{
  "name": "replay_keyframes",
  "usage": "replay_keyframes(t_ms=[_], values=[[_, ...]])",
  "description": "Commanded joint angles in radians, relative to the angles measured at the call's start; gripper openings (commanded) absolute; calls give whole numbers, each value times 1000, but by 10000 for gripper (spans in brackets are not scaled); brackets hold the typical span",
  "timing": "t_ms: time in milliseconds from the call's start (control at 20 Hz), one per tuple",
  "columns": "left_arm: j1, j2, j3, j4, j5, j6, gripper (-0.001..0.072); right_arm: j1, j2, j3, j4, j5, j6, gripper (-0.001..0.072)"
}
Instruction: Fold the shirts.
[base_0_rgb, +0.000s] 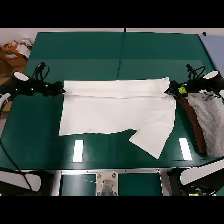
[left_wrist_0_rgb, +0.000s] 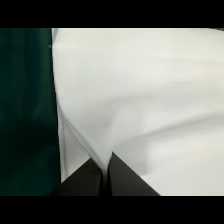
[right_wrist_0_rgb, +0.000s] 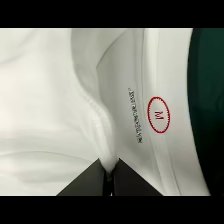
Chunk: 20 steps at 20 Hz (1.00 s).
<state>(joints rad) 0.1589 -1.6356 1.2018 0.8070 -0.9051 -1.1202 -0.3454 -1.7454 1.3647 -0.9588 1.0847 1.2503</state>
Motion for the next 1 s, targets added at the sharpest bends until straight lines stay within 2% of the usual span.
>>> replay_keyframes(t_ms=[0,50,100,200,300,350,400,450,500,750,950], values=[[0,0,-12,-33,-66,1,131,-1,1,2,-3,14,-1,54],[0,0,-12,-33,-93,-10,464,-6,1,15,-4,31,0,191],[1,0,-12,-32,-126,-30,514,-15,1,38,-7,60,14,236],[1,1,8,-12,-225,-57,514,-46,1,94,-16,137,64,237],[1,3,64,100,-360,-162,513,-92,4,145,-27,236,114,217],[0,5,103,194,-441,-228,492,-119,14,153,-26,290,128,71],[0,15,132,277,-504,-274,334,-143,28,151,-27,329,130,18],[0,33,154,352,-547,-297,158,-163,45,140,-26,356,137,18],[0,58,163,399,-557,-299,20,-180,76,110,-26,365,138,17],[-2,232,92,430,-578,-331,21,-253,365,-235,-42,323,131,18],[-5,541,-249,396,-480,-347,20,-299,689,-625,-72,204,210,17]])
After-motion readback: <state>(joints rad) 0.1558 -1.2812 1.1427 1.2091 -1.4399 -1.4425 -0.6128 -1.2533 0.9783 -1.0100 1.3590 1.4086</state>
